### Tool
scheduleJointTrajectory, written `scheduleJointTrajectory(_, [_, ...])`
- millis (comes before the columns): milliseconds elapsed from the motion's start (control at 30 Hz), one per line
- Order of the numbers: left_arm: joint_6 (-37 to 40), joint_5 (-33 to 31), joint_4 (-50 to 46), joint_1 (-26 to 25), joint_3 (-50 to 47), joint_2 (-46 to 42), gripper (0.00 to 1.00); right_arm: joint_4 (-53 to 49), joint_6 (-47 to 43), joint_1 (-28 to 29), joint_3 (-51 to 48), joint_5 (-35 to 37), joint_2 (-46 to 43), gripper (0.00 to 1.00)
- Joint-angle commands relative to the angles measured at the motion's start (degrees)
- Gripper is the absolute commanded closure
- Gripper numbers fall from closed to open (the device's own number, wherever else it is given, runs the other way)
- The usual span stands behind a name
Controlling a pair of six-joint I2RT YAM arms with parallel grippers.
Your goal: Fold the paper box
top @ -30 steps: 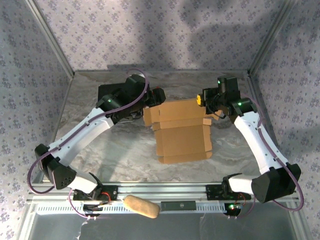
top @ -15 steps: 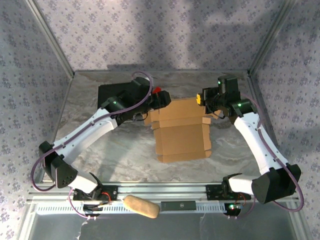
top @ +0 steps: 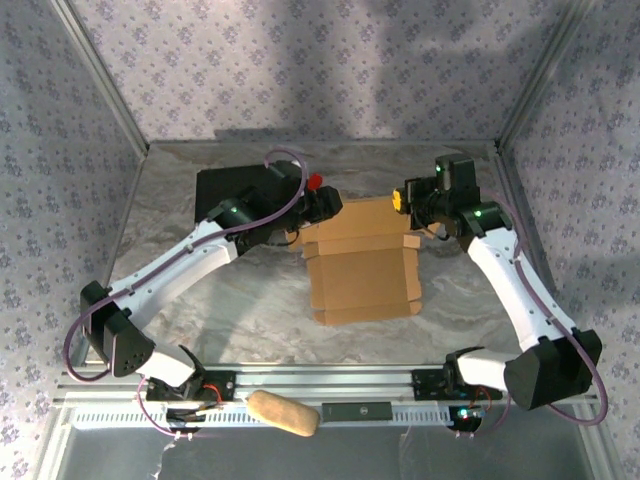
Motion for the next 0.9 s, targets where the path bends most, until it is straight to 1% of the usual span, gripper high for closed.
scheduleJointTrajectory(0, [-4.1, 0.8, 5.6, 1.0, -1.7, -1.3, 0.34, 2.4, -0.8, 0.6, -2.5, -1.1, -2.6, 1.00])
scheduleJointTrajectory(100, [-7.2, 0.8, 9.9, 1.2, -3.9, -2.2, 0.36, 4.3, -0.7, 0.9, -4.9, -0.9, -3.9, 1.00])
scheduleJointTrajectory(267, [-10.8, 3.2, 10.9, 1.2, -4.1, -1.1, 0.40, 8.6, -1.4, 1.7, -8.3, 0.4, -5.6, 1.00])
scheduleJointTrajectory(400, [-12.9, 3.1, 13.8, 1.1, -6.9, -2.1, 0.45, 13.2, -2.8, 2.9, -10.8, 2.5, -7.1, 1.00])
scheduleJointTrajectory(500, [-13.2, 3.6, 13.7, 1.1, -6.9, -2.0, 0.48, 16.5, -3.6, 4.1, -12.9, 4.0, -8.3, 1.00])
scheduleJointTrajectory(567, [-13.2, 3.3, 13.6, 1.1, -7.0, -2.1, 0.53, 17.3, -4.2, 4.6, -13.5, 4.4, -8.5, 1.00])
scheduleJointTrajectory(667, [-13.8, 3.0, 14.0, 1.0, -7.6, -2.3, 0.65, 18.3, -4.3, 5.5, -14.3, 4.6, -8.6, 1.00])
scheduleJointTrajectory(767, [-14.2, 3.1, 14.3, 1.1, -8.1, -2.7, 0.68, 19.6, -4.4, 6.2, -15.5, 5.0, -8.8, 1.00])
scheduleJointTrajectory(867, [-15.1, 2.4, 15.0, 1.0, -9.3, -3.6, 0.75, 22.0, -4.0, 6.9, -17.6, 5.5, -9.4, 1.00])
